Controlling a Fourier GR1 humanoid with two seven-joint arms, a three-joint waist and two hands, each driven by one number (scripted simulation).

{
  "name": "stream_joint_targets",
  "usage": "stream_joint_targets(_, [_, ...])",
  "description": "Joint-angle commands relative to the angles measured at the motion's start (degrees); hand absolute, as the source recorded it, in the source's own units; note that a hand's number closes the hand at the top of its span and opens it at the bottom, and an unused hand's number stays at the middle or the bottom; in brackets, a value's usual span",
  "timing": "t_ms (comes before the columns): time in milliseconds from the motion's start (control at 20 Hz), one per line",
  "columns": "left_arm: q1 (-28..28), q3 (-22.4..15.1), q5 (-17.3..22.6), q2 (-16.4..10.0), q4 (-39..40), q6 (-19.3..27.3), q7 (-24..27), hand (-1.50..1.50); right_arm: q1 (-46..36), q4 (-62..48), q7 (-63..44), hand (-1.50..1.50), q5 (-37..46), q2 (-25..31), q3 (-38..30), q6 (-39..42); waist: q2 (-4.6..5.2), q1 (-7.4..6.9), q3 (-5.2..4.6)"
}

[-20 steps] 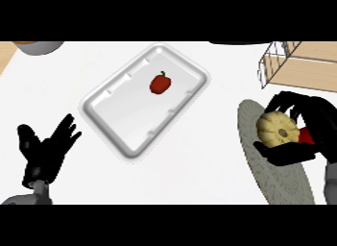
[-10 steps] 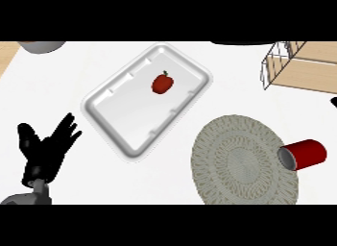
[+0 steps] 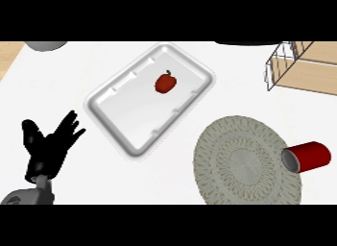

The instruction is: Pick the squash from the placemat and place it in the tiered shelf

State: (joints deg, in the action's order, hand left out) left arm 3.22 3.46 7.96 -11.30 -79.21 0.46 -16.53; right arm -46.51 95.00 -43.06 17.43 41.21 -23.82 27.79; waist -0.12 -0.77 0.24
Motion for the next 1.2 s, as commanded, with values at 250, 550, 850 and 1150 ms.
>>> stream_joint_targets(250, [1.19, -1.57, -1.00, 2.68, 2.29, 0.58, -0.52, 0.00, -10.42, -23.45, 11.86, 1.50, 6.07, 6.87, 3.00, -4.56, 0.51, -0.43, -0.29])
stream_joint_targets(550, [-0.82, 0.01, -0.81, 1.00, 1.91, -0.29, -0.17, 0.00, -12.35, -36.20, 22.80, 1.50, 5.65, 10.61, 3.31, -1.56, 0.52, -0.47, -0.24])
stream_joint_targets(850, [-0.14, -0.25, -0.27, 1.63, 1.98, -1.17, -0.46, 0.00, -15.51, -46.17, 31.23, 1.50, 11.71, 9.43, 8.12, -6.87, 0.61, -0.72, -0.25])
stream_joint_targets(1150, [3.25, -0.10, -0.98, 0.78, 1.84, -0.79, -2.48, 0.00, -21.93, -60.98, 38.45, 1.50, 16.17, 10.48, 8.55, -12.89, 1.00, -1.61, -0.22])
